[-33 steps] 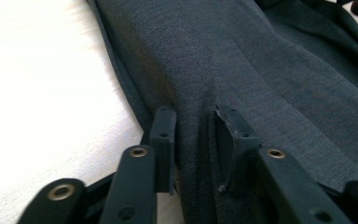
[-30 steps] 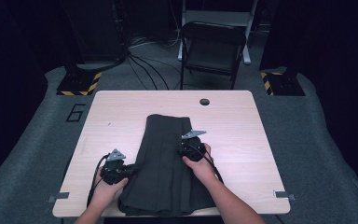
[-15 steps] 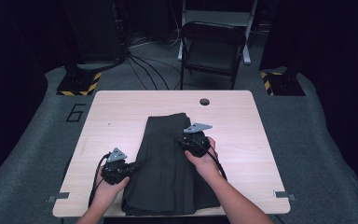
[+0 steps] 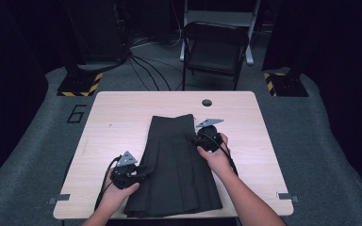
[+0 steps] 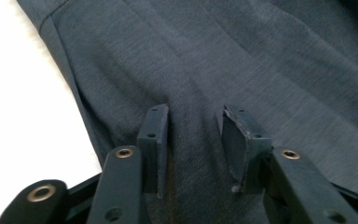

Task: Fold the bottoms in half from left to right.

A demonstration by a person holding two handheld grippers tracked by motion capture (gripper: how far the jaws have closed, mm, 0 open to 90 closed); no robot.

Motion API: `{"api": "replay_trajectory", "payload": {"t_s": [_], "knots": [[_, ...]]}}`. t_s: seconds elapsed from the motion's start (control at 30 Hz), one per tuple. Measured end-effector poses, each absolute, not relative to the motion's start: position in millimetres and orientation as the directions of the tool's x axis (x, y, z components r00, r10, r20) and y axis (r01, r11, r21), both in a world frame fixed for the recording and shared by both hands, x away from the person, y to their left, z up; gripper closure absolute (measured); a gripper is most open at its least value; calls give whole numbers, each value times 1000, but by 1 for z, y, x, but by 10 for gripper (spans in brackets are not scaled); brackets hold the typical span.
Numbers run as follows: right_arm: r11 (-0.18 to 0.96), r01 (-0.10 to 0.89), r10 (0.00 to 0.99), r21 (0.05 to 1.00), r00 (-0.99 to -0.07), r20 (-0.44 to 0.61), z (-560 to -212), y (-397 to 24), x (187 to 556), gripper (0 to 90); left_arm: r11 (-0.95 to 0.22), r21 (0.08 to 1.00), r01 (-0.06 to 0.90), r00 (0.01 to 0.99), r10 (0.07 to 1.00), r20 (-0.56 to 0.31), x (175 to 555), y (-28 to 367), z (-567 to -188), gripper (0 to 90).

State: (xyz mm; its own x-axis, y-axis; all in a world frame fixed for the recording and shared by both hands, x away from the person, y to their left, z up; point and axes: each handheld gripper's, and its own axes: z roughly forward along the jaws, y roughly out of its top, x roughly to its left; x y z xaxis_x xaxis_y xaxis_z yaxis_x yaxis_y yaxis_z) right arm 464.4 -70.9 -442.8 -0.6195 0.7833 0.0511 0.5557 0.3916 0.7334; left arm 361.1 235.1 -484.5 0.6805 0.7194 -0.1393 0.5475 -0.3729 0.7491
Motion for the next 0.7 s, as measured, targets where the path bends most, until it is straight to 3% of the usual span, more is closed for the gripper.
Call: {"api": "replay_trajectory", "payload": {"t_s": [0.23, 0.47, 0.7], "knots": [[371, 626, 813, 686, -576, 86, -478, -77, 476, 769, -360, 734, 576, 664, 730, -163, 364, 239, -492, 515], [378, 652, 810, 657, -577, 107, -494, -80, 477, 585, -366, 751, 550, 680, 718, -148, 361, 239, -490, 460], [363, 650, 814, 668, -570, 113, -490, -94, 465, 517, -350, 767, 537, 669, 730, -135, 360, 242, -487, 422]]}}
